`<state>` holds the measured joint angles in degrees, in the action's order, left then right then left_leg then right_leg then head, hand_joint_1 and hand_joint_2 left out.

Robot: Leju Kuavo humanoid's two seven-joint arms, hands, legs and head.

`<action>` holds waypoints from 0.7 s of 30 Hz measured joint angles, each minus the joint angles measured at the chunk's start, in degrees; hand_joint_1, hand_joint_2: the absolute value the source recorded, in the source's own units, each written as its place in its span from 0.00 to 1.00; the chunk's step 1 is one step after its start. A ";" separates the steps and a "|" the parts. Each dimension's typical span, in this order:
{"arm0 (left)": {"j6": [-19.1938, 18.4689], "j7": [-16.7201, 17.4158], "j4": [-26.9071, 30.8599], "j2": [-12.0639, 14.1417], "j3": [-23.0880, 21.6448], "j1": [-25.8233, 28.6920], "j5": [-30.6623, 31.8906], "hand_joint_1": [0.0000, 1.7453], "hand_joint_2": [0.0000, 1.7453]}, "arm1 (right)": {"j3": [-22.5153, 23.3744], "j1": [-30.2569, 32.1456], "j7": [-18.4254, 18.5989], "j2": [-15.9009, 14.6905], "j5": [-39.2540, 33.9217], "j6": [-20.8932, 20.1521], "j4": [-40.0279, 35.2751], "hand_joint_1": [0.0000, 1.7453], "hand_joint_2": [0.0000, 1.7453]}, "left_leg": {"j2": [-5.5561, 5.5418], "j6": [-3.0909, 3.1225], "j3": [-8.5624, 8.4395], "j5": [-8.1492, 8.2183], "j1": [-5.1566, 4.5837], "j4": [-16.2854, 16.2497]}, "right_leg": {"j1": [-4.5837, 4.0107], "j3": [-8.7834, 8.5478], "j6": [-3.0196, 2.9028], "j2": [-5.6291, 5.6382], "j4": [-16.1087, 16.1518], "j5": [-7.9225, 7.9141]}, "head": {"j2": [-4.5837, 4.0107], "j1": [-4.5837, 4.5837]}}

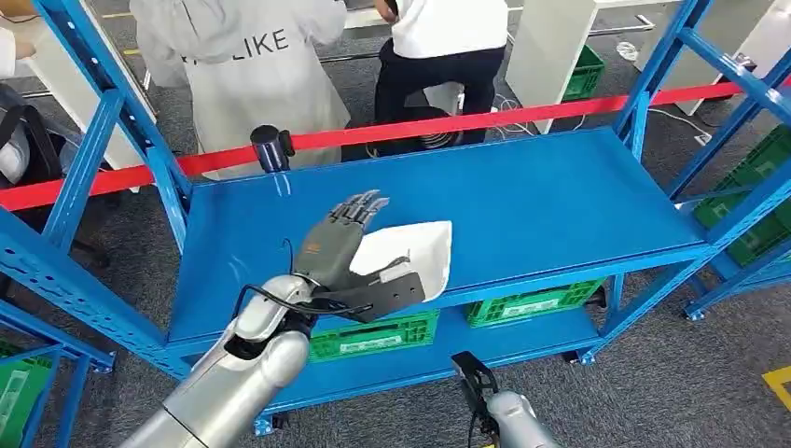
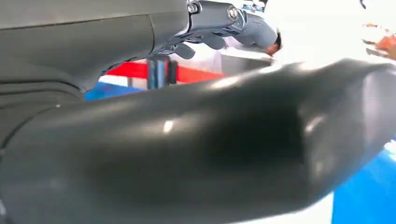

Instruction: Take the parts from the cabinet and place them on the table.

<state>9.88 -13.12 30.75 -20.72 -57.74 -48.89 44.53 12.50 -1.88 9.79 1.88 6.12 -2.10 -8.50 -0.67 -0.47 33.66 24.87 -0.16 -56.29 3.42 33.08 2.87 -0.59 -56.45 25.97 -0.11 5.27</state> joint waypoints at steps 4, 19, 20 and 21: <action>0.11 0.37 0.33 0.00 -2.96 -0.07 -1.51 0.00 0.00 | 0.00 0.00 0.00 0.00 0.02 -0.37 0.00 0.00 0.00 | 0.00 -0.12 -0.17 -0.09 0.00 0.27 | 0.00 0.00 -0.15 0.00 -0.03 0.09 | 0.00 0.00; 0.85 0.24 0.04 0.00 -5.87 -0.66 -3.00 0.00 0.00 | 0.07 -0.03 0.00 0.07 -0.02 -1.00 0.00 0.00 0.00 | 0.00 0.17 -0.07 0.21 -0.15 -0.14 | 0.18 -0.10 -0.18 -0.03 -0.04 0.14 | 0.00 -0.02; 1.05 0.24 -0.11 0.00 -6.06 -0.71 -3.37 0.00 0.00 | 0.07 -0.01 0.00 0.09 0.04 -1.11 0.00 0.00 0.00 | 0.00 0.26 -0.03 0.27 -0.17 -0.26 | 0.21 -0.13 -0.17 -0.03 -0.04 0.13 | 0.00 0.00; 1.14 0.24 -0.24 0.02 -6.28 -0.73 -3.50 0.00 0.00 | 0.07 0.02 0.00 0.09 0.09 -1.20 0.00 0.00 0.00 | 0.01 0.41 0.05 0.37 -0.21 -0.45 | 0.24 -0.14 -0.05 -0.03 -0.04 0.13 | 0.00 -0.02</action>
<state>11.02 -12.87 30.51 -20.70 -64.02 -49.62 41.02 12.57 -1.86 9.79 1.97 6.21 -3.30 -8.50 -0.67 -0.07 33.71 25.24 -0.37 -56.74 3.65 32.94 2.83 -0.62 -56.49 26.10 -0.11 5.25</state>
